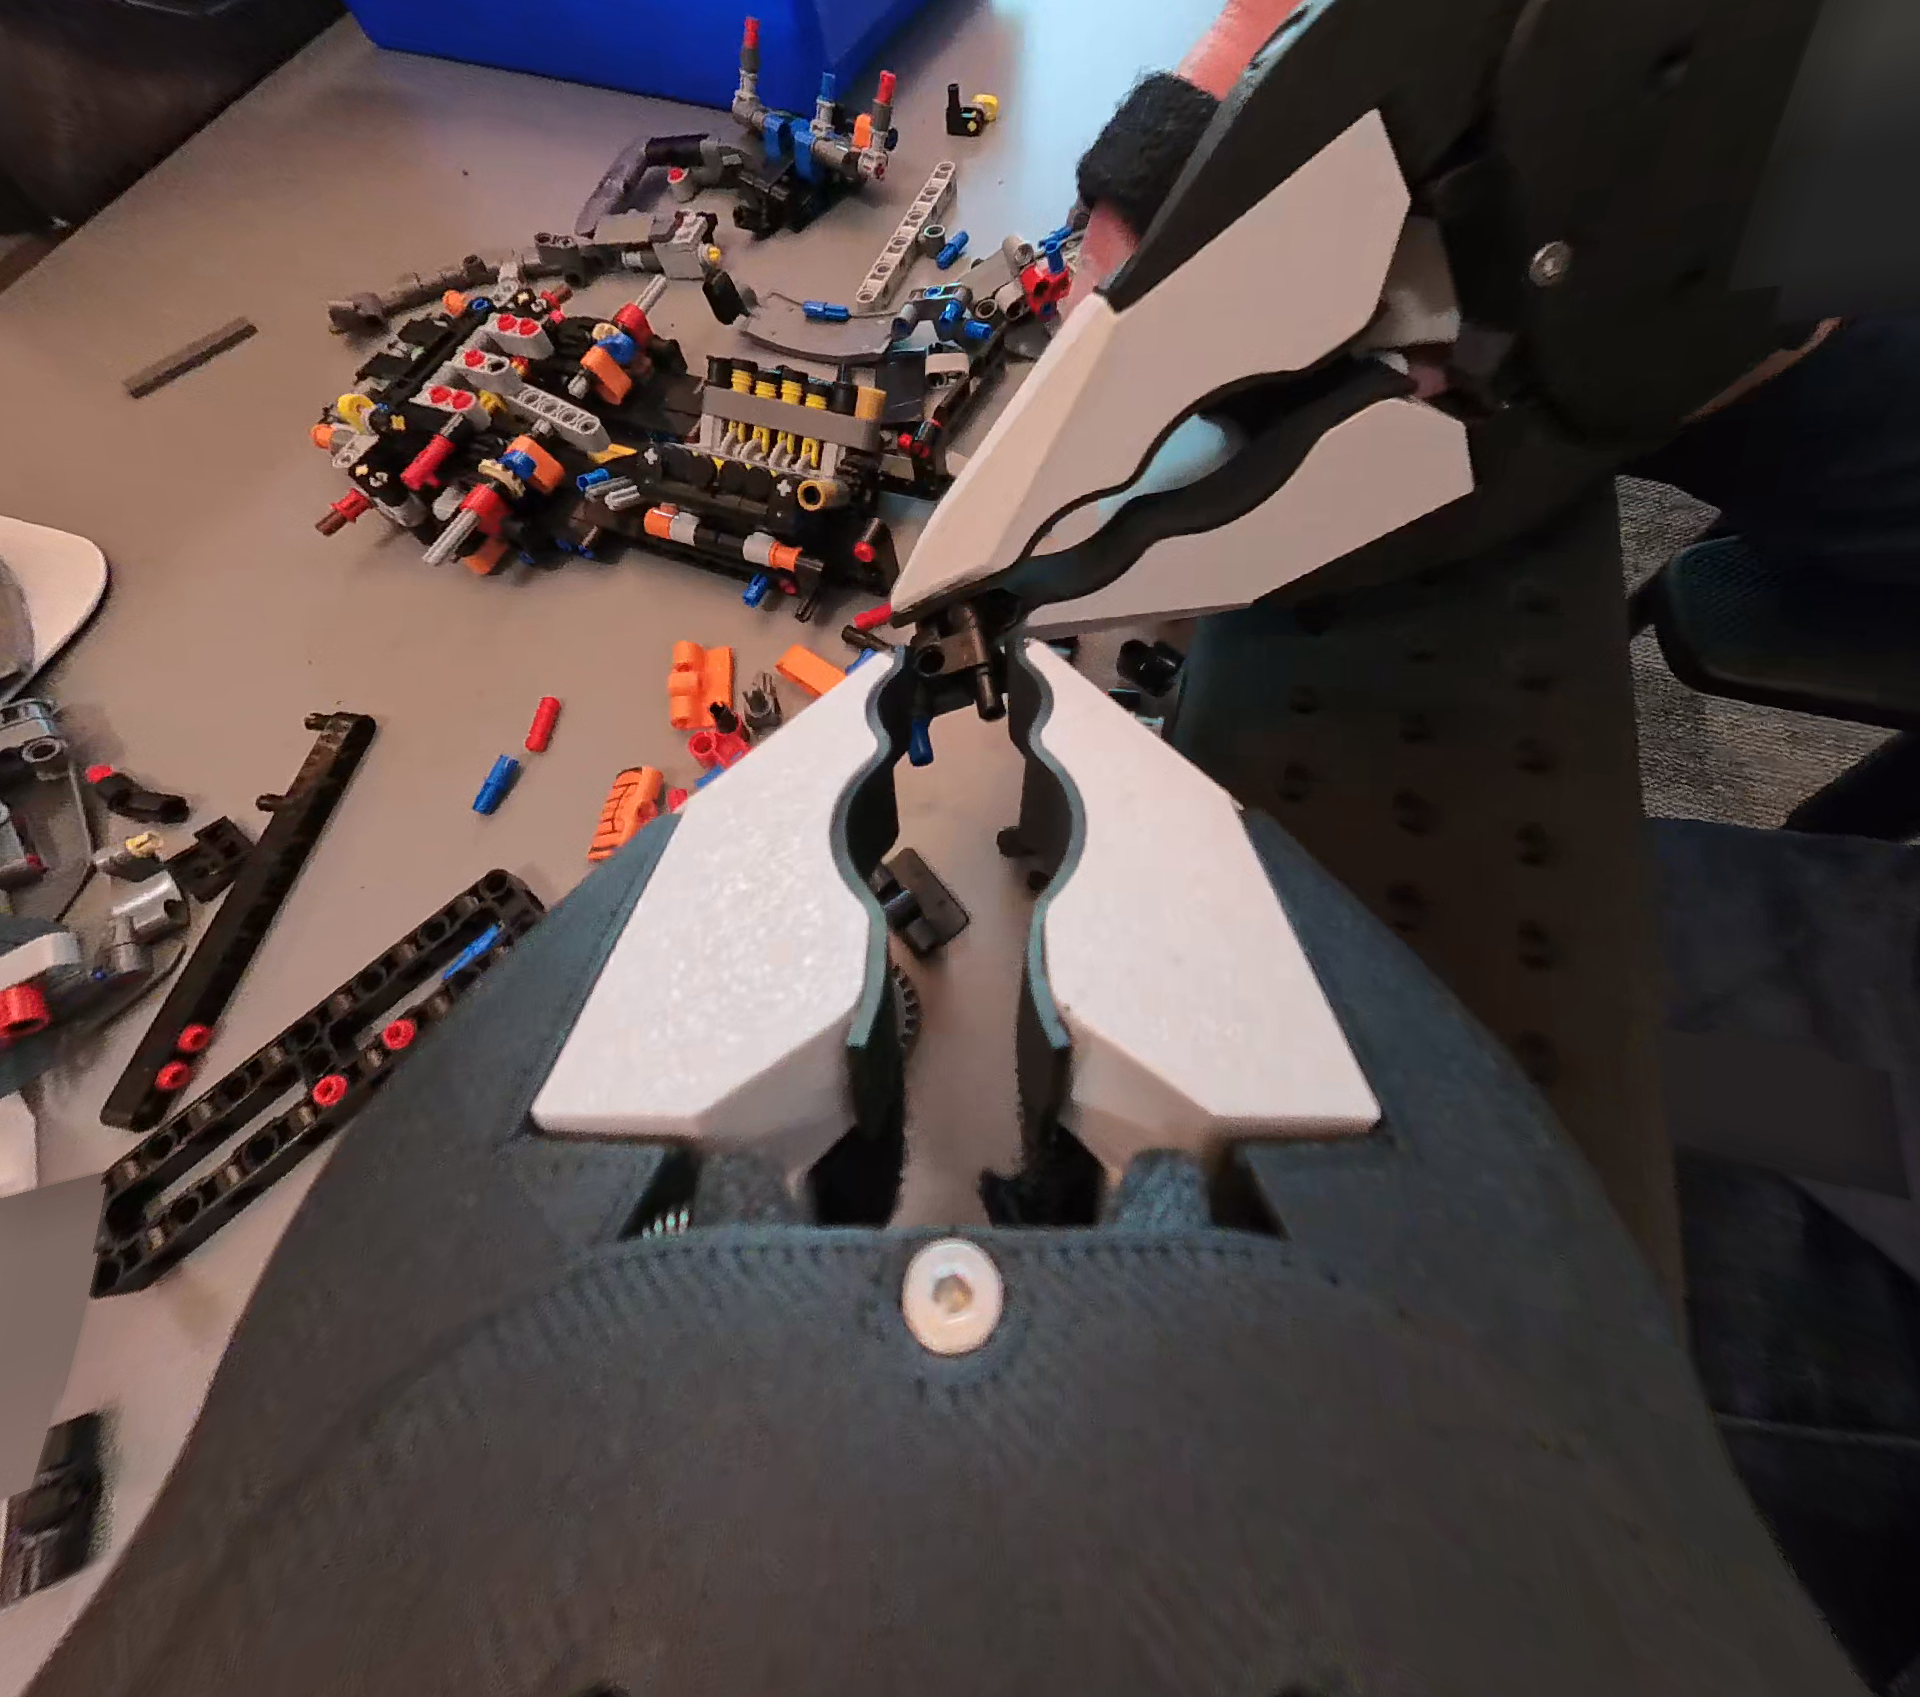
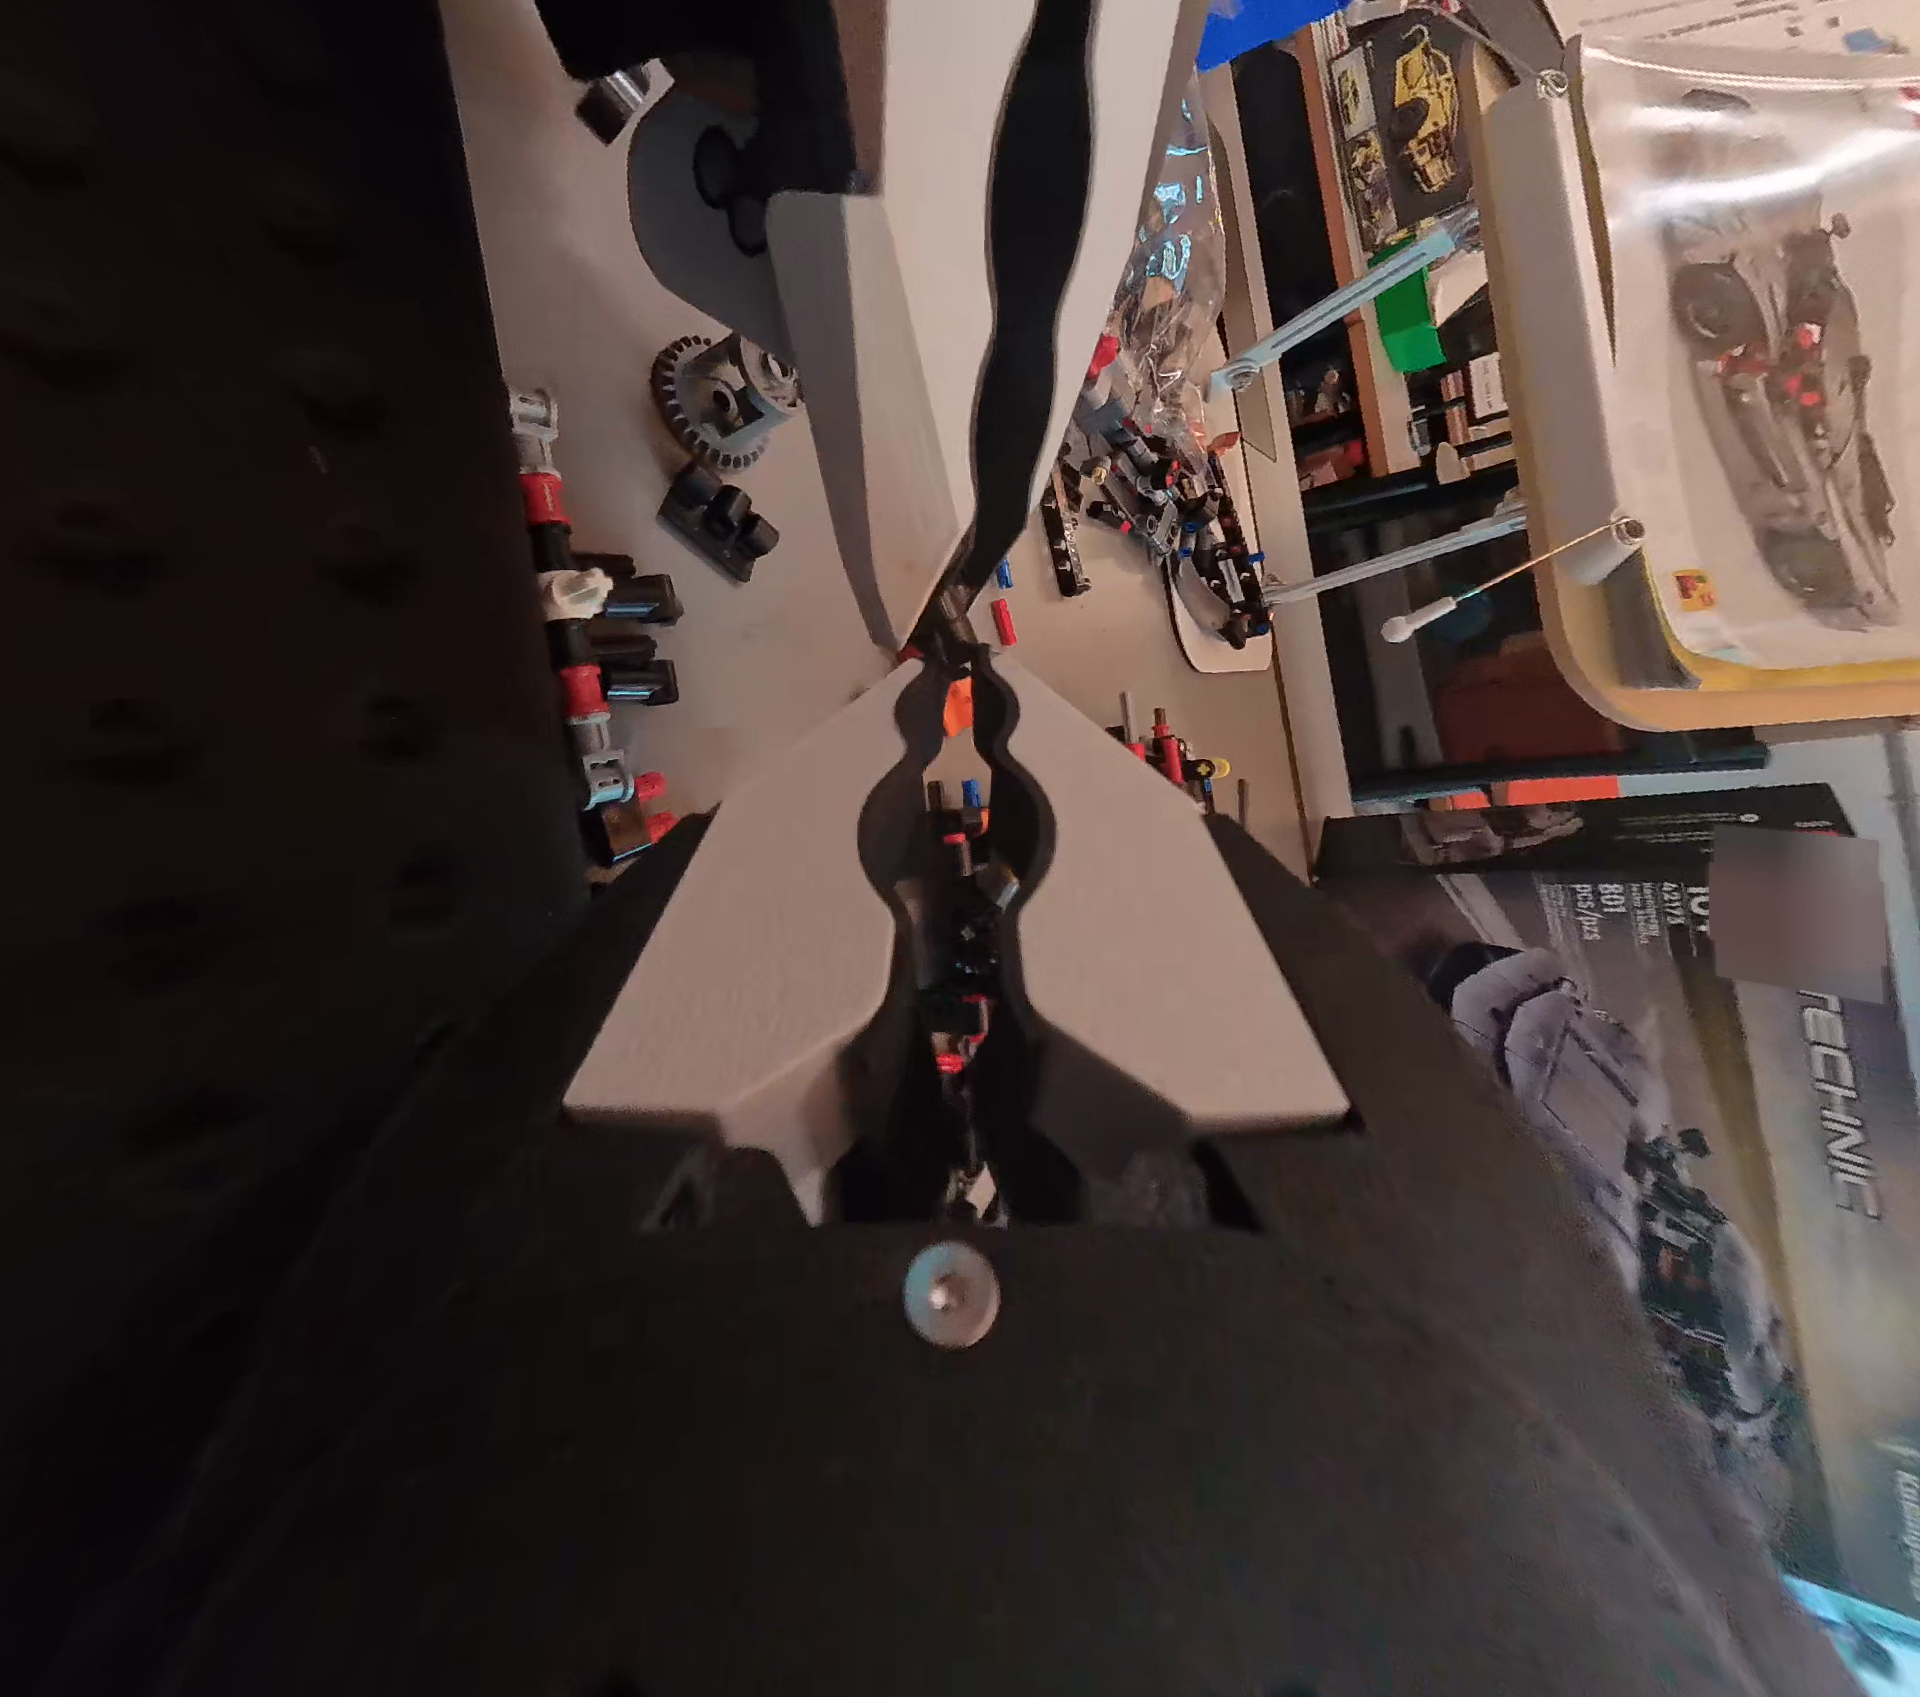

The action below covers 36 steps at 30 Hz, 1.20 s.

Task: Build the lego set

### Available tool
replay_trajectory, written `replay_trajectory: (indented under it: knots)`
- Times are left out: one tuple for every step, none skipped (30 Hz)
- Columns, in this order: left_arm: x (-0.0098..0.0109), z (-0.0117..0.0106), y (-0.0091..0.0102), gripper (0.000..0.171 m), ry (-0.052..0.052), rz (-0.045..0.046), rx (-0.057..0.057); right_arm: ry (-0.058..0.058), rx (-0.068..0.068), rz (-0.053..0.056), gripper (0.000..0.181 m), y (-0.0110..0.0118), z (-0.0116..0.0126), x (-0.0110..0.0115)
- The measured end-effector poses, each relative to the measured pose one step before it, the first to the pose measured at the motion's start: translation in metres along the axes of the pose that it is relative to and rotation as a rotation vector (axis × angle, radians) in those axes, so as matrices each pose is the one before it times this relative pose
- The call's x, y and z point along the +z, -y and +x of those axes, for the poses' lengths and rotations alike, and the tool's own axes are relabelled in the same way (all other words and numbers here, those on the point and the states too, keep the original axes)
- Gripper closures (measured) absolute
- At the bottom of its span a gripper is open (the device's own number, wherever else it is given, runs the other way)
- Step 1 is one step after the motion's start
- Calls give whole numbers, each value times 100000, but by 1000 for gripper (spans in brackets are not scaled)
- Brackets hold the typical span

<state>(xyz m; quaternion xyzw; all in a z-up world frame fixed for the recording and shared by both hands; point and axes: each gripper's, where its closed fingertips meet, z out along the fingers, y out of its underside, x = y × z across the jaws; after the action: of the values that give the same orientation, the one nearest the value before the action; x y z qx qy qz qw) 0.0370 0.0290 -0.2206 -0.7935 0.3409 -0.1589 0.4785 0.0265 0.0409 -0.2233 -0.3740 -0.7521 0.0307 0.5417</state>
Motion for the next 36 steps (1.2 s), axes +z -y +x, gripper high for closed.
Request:
replay_trajectory:
  knots:
    - [-116, 79, 166, 156, -164, 1179, 686, 2096, 4211, 1786, 178, 78, 21, -89]
    - [-147, 54, 266, 156, 130, 1719, 695, 2791, 5437, 2192, 179, 86, 48, -143]
    - [-170, 35, 392, 155, 669, 2237, 1219, 3039, 5785, 2561, 179, 143, 50, -185]
    - [-146, 90, 398, 155, 728, 2062, 1910, 3379, 5665, 2697, 179, 147, -17, -198]
    - [-92, 101, 305, 155, 968, 1455, 2445, 3353, 5278, 2320, 179, 101, -56, -152]
    - [19, 107, 135, 153, 1081, 335, 2796, 2507, 4324, 1622, 179, 29, 10, -131]
    - [120, 81, -37, 151, 1194, -778, 2748, 1903, 2996, 850, 179, -17, -3, -77]
    - [165, 8, -106, 150, 1598, -1307, 2604, 2047, 1865, 299, 179, -49, -144, 13]
    - [174, 16, -96, 149, 1649, -1316, 2447, 1416, 830, -129, 179, -63, -164, 55]
    - [188, 178, -126, 151, 482, -1384, 2546, 294, -251, -688, 179, -110, -66, 57]
    - [111, -18, -128, 152, 1552, -1281, 2118, -86, -463, -849, 179, -139, -38, 57]
    - [34, -2, -122, 152, 839, -1080, 1679, 287, 133, -156, 179, -45, -33, 33]
    - [-27, 7, 25, 152, 557, -85, 934, 339, 470, 222, 179, 25, -10, -29]
    - [-66, -13, 79, 152, 476, 348, 702, 54, 254, 392, 179, 65, 14, -65]
    - [-95, -30, 105, 152, 516, 299, 743, -86, 128, 268, 180, 52, 18, -49]
    - [-52, -15, 52, 152, 359, 6, 516, -195, -302, -326, 180, -34, 9, -22]
    - [-4, 22, -39, 152, 135, -387, 279, -838, -1473, -733, 180, -62, 18, -2]
    - [-1, -26, -34, 152, 416, -462, 349, -1411, -2116, -738, 180, -49, 42, 8]
    - [4, -42, -38, 152, 427, -381, 83, -1462, -2090, -840, 180, -37, 44, 20]
    - [-9, 10, -40, 153, -401, -169, -663, -1293, -2024, -717, 181, -30, 8, 12]
    - [-60, 33, -26, 153, -1030, 127, -1427, -264, -656, 23, 181, 21, -24, -13]
    - [-93, 9, 52, 153, -593, 586, -1215, 988, 1531, 841, 181, 42, -1, -23]
    - [-86, -99, 83, 153, 319, 700, -592, 1149, 2291, 1041, 181, 51, 59, -46]
    - [-45, -72, 112, 154, 149, 757, -630, 445, 1191, 554, 181, 31, 58, -86]
    - [-32, 17, 95, 154, -751, 649, -1103, 46, 73, 153, 181, 1, -25, -56]
    - [-12, 46, -9, 154, -683, 201, -686, -265, -269, -179, 181, -43, -1, -16]
    - [35, -1, -69, 154, 446, -378, 493, -833, -981, -891, 181, -72, 38, 26]
    - [24, -30, -14, 154, 707, -476, 328, -639, -962, -1100, 181, -97, -15, 92]
    - [71, -23, -177, 154, -13, -994, -295, 415, 154, -933, 181, -159, -75, 136]
    - [55, 3, -201, 155, -624, -723, -673, 759, 1137, -933, 181, -221, -20, 84]
    - [-68, -126, 72, 157, 155, 761, -1031, -67, 1185, 315, 181, -20, 120, -91]
    - [-168, -36, 197, 157, -614, 1408, -1261, 345, 1349, 1900, 181, 234, 71, -188]
    - [-122, 65, 183, 157, -1038, 1350, -1032, 1291, 1326, 972, 181, 73, -52, -95]
    - [14, 99, -65, 157, -431, -231, 465, 921, 223, -309, 181, -90, -95, 18]
    - [65, 16, -72, 157, 594, -669, 633, -860, -671, -2827, 181, -437, 88, 123]
    - [-129, -267, 95, 157, 1583, 613, -295, -1728, -935, -5720, 181, -1047, 256, 226]
